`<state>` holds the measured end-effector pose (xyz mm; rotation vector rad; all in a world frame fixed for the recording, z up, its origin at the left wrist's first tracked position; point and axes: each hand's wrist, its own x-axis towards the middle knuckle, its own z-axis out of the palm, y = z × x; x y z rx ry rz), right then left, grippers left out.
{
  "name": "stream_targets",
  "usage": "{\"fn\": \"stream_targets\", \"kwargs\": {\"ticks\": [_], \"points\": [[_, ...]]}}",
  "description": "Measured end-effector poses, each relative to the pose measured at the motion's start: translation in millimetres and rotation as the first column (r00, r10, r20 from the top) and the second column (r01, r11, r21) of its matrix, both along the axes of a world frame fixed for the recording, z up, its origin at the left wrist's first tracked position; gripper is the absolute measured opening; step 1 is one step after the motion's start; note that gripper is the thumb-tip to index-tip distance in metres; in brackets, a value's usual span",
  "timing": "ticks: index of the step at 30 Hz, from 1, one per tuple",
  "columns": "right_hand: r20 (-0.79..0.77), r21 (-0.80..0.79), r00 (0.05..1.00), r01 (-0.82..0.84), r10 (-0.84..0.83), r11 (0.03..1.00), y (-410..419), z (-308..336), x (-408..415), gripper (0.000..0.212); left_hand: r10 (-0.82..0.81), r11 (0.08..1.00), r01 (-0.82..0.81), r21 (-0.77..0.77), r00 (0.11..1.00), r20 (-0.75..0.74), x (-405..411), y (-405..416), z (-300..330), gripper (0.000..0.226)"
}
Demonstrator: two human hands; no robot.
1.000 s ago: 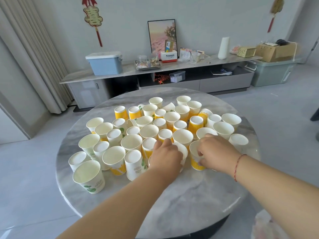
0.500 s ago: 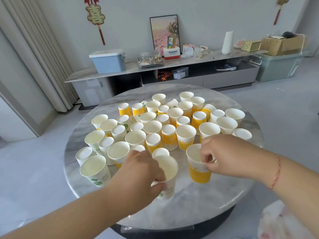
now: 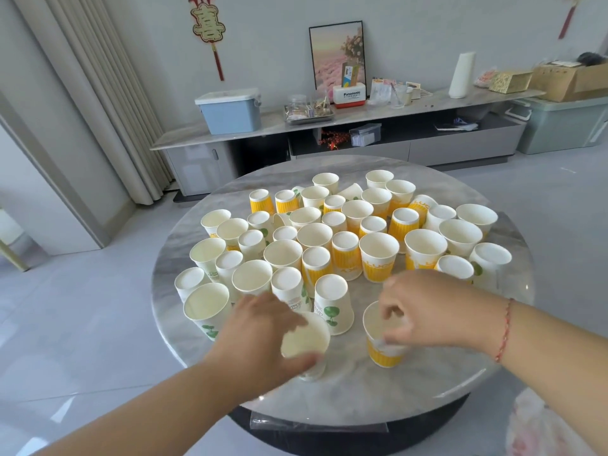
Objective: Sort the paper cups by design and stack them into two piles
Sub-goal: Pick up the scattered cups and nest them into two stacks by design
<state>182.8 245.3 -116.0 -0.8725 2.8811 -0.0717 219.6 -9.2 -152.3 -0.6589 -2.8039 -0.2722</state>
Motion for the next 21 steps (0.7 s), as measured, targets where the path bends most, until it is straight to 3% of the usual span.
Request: {"fn": "stream_targets", "kwargs": {"ticks": [2, 4, 7, 9, 13, 21], "points": [[-0.092, -0.179, 0.992, 0.067, -0.084, 0.982, -8.1, 7.4, -11.8, 0.036, 0.148, 0.983, -0.145, 0.113, 0.989, -0.024, -17.3, -0.4, 15.4, 0.05], [-0.118, -0.254, 0.98, 0.126, -0.16, 0.959, -22.6, 6.2, -27.7, 0.037, 0.275, 0.958, -0.275, 0.078, 0.961, 0.017, -41.1, -0.9, 23.0, 0.048], [-0.118, -0.141, 0.973, 0.18, -0.197, 0.974, -46.8, -9.4, -46.4, 0.051, 0.409, 0.912, -0.405, -0.055, 0.902, 0.139, -69.8, 1.6, 16.7, 0.056], [-0.116, -0.093, 0.974, 0.186, -0.196, 0.978, -57.5, -21.4, -52.1, 0.051, 0.461, 0.885, -0.445, -0.14, 0.879, 0.12, -80.0, 5.8, 8.8, 0.057], [-0.072, -0.075, 0.976, 0.201, -0.206, 0.977, -67.3, -38.1, -56.2, 0.048, 0.491, 0.857, -0.471, -0.208, 0.869, 0.056, -88.1, 13.1, 0.8, 0.052], [-0.017, -0.202, 0.975, 0.213, -0.221, 0.956, -70.4, -46.6, -57.0, 0.048, 0.482, 0.872, -0.476, -0.117, 0.876, 0.023, -85.3, 24.8, -4.8, 0.056]]}}
